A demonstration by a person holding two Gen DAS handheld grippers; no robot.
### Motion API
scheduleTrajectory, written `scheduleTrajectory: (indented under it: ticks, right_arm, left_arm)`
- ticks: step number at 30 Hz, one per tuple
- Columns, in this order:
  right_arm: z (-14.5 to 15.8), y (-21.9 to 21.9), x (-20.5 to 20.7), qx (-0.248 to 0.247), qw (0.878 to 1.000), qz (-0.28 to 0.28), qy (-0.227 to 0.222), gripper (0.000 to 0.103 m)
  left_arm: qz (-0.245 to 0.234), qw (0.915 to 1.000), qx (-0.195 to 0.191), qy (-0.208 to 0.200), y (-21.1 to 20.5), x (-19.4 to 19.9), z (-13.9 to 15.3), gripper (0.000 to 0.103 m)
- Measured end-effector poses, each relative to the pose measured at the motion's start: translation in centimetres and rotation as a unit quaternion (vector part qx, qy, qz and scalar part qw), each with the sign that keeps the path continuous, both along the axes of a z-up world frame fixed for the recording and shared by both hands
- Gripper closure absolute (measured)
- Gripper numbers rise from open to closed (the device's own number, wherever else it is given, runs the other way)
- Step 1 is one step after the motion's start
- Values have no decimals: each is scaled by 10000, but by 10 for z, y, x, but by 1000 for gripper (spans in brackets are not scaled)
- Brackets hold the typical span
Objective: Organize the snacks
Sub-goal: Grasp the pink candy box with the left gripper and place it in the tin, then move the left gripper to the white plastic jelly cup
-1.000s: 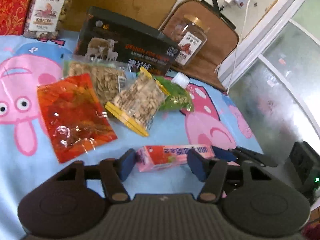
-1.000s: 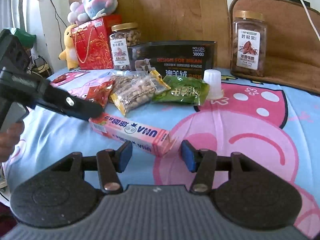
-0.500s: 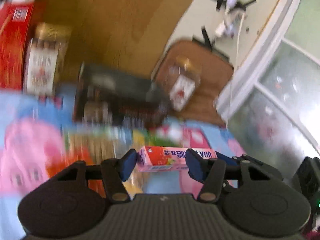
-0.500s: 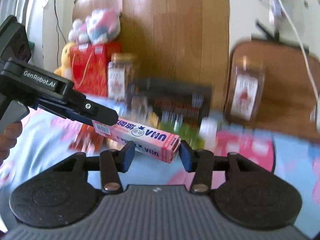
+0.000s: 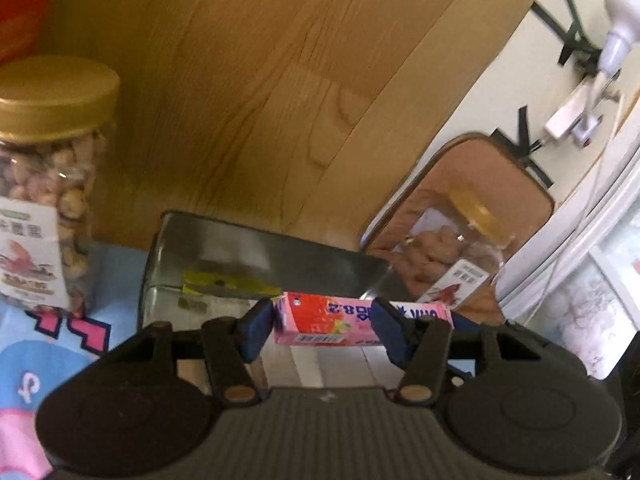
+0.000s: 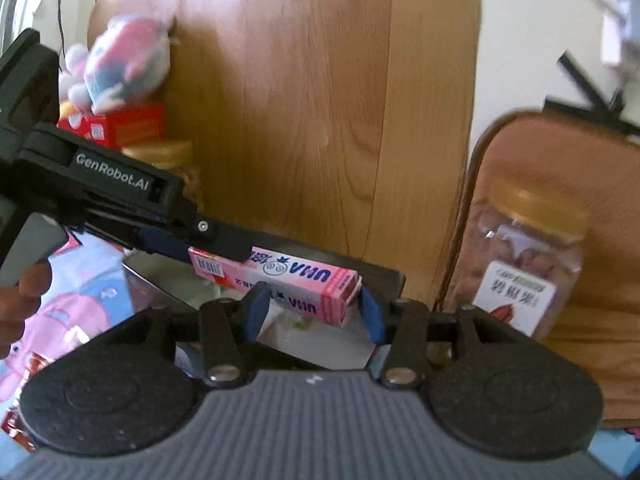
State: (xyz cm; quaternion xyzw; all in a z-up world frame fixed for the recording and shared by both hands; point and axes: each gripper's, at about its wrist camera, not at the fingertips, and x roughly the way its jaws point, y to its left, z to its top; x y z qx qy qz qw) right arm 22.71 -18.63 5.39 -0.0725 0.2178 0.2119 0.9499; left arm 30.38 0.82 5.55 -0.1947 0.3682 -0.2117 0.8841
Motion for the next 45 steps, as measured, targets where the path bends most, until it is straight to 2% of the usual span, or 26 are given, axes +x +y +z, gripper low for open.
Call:
scheduleTrajectory:
  ticks: [2,4,5,7,11,15,20,22,24,27,32,34,37,39,41,43,45]
  right_arm:
    - [-6,1,3,-70,10000,-15,-21,42]
    - [-7,2,-1,-49,9999,-90,-114,40]
    - [-6,0,-2,-8,9998,-126,-151,40]
    - [-3,-8,-8,152,9994,-242,-211,39]
    - [4,-45,-35,738,9955,-577,-164,39]
    - [-11,-77,-66,1186,9883,-889,358,39]
    - [-42,-71,-69,1331,9795,-1016,1121,40]
    - [-53,-64,-65,1341,9772,-1037,1281,49]
    - [-62,-60,-57,1354,9757,-1045,1368,64]
    - [-60,-66,-58,1455,9719,-1235,1380,66]
    - [-55,-104,-81,1912,9538,-1723,1548,66]
    - [-51,-109,-100,1793,9573,-1692,1508,65]
    - [-44,-97,-134,1320,9729,-1318,1363,65]
    - [-39,-78,-163,801,9859,-888,1168,65]
    - [-37,-55,-187,278,9938,-461,973,65]
    - [-41,-27,-209,-244,9967,-2,779,65]
    - [-46,-4,-222,-582,9965,232,556,64]
  left_arm:
    - [-63,9999,52,124,-7,7,-8,49]
    - [-99,9997,118,168,-6,10,-12,39]
    - [-77,9997,185,142,-8,9,-13,37]
    - [-10,9995,307,61,-9,5,-9,36]
    - [64,9993,134,-339,8,-25,10,36]
    - [-60,9980,142,-609,15,-72,16,36]
    - [-336,9988,139,-338,-1,-107,-1,36]
    - [-370,9990,180,-174,-8,-117,-10,36]
    - [-428,9989,171,-59,-12,-128,-15,36]
    - [-513,9985,201,-74,-14,-143,-17,36]
    - [-571,9982,206,2,-11,-161,-22,36]
    - [-583,9981,213,36,-10,-168,-24,36]
    - [-607,9980,152,55,-8,-177,-26,35]
    - [-585,9982,152,48,-6,-183,-27,27]
    - [-550,9983,170,24,-5,-189,-28,25]
    - [-563,9983,151,24,-4,-195,-29,25]
    - [-544,9984,134,29,-2,-201,-29,25]
